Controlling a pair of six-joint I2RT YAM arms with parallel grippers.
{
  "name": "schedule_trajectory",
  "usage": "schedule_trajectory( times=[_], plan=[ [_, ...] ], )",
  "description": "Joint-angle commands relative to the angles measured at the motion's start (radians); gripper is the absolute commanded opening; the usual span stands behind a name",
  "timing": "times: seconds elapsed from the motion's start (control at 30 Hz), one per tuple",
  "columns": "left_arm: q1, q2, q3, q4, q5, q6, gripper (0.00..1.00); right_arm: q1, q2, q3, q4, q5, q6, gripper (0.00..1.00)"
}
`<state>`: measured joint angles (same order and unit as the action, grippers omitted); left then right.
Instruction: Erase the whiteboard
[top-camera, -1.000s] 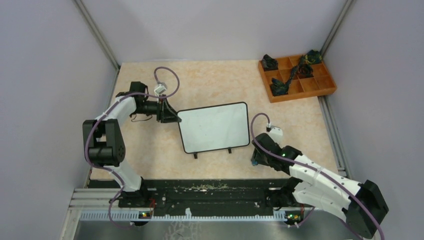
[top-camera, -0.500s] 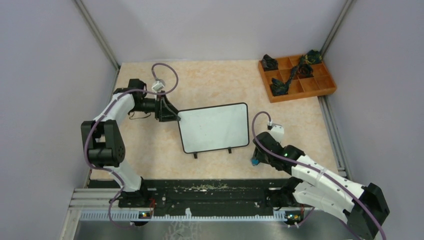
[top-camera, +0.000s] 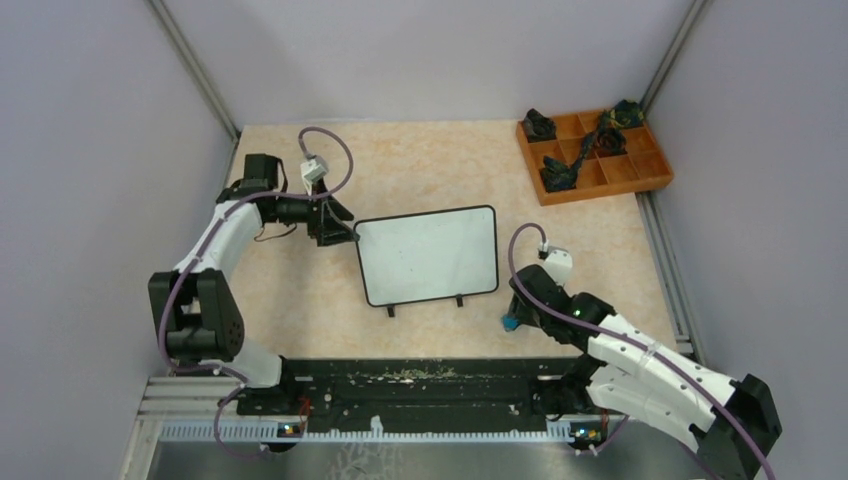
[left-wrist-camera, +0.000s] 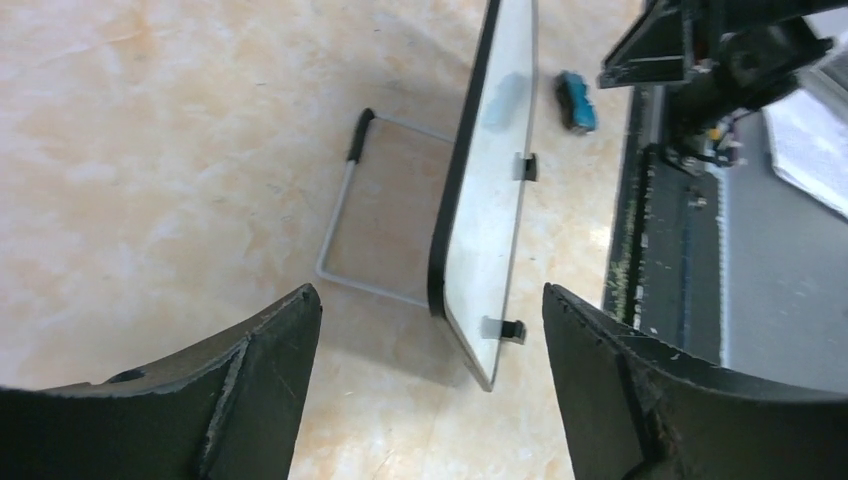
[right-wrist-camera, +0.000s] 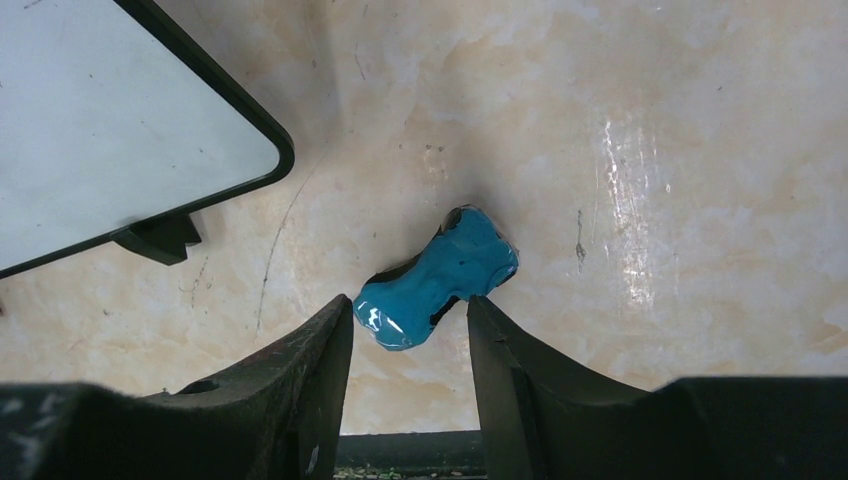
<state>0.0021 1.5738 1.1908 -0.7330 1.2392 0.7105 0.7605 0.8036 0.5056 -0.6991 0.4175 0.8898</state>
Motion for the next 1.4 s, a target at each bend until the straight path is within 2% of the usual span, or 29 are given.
schedule_trajectory(
  times=[0.0,0.23,0.33,0.47,0.6,0.8,0.93,1.07,1.37],
  plan=[
    [0.005,-0.112,-0.078,0.331,-0.159,-0.267,0.87,-0.01,-0.021,0.06,-0.005,0.045,-0.019,0.46],
    [0.03,-0.217,-0.178,0.584,-0.405,-0.469,0.89,-0.01,-0.007,0.076,-0.007,0.081,-0.033,0.46],
    [0.044,-0.256,-0.225,0.689,-0.568,-0.542,0.91,-0.01,-0.005,0.094,-0.011,0.111,-0.04,0.46],
    [0.058,-0.277,-0.271,0.764,-0.733,-0.569,0.94,-0.01,0.004,0.126,-0.022,0.161,-0.048,0.47],
    [0.064,-0.254,-0.31,0.798,-0.811,-0.569,0.94,-0.026,0.02,0.164,-0.031,0.202,-0.068,0.5],
    [0.066,-0.203,-0.378,0.848,-0.873,-0.552,0.94,-0.167,0.071,0.236,0.009,0.134,-0.187,0.7],
    [0.067,-0.206,-0.455,0.932,-0.906,-0.541,0.94,-0.281,0.095,0.269,0.086,0.08,-0.284,0.77],
    [0.067,-0.215,-0.507,0.969,-0.917,-0.529,0.95,-0.398,0.138,0.275,0.188,-0.013,-0.371,0.79],
    [0.068,-0.267,-0.64,1.042,-0.887,-0.506,0.95,-0.481,0.381,0.31,0.263,0.198,-0.369,0.79]
  ],
)
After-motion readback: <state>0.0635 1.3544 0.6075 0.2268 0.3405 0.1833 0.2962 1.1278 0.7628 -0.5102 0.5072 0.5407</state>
